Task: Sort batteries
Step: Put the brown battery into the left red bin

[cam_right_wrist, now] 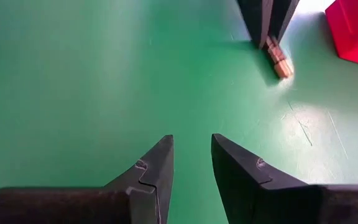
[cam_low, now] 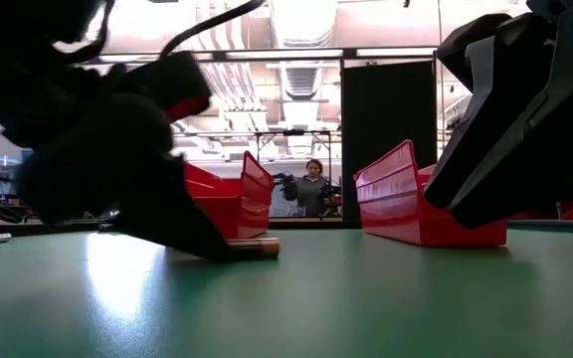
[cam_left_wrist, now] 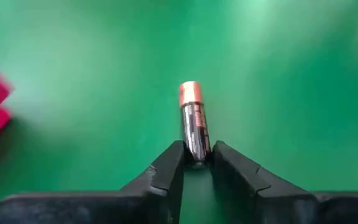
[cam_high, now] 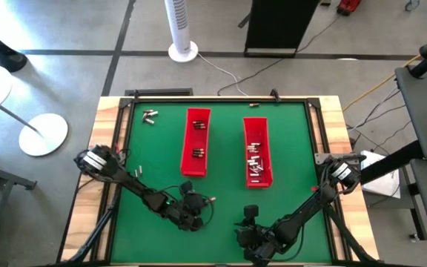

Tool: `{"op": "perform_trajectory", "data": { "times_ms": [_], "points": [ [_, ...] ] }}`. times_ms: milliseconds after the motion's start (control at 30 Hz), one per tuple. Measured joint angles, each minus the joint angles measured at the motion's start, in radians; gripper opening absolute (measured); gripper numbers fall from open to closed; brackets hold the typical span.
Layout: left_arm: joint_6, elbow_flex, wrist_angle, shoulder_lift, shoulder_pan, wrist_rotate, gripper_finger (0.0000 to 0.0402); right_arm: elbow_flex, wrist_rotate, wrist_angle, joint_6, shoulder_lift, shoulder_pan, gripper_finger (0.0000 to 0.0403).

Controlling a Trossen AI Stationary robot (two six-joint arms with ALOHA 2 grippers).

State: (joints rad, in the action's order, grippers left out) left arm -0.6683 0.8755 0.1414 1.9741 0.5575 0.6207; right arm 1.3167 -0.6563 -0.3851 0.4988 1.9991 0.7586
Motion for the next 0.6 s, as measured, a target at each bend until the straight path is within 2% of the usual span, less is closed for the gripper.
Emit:
{"op": "perform_trajectory", "data": {
  "times_ms": [233,467,600],
  "points": [
    [0.018,0.120,-0.007,0.102,-0.001,0.023,0.0083,0.000,0.001,-0.003,0.000,0.000,0.000,0.0105],
    [0.003,0.125,0.011,0.106,-0.001,0.029,0.0086,0.000,0.000,-0.007,0.000,0.000,0.001,0.0123],
    [0.002,0.125,0.035,0.122,0.000,0.064,0.0101,0.000,0.000,-0.008,0.000,0.000,0.001,0.0132]
  ]
}}
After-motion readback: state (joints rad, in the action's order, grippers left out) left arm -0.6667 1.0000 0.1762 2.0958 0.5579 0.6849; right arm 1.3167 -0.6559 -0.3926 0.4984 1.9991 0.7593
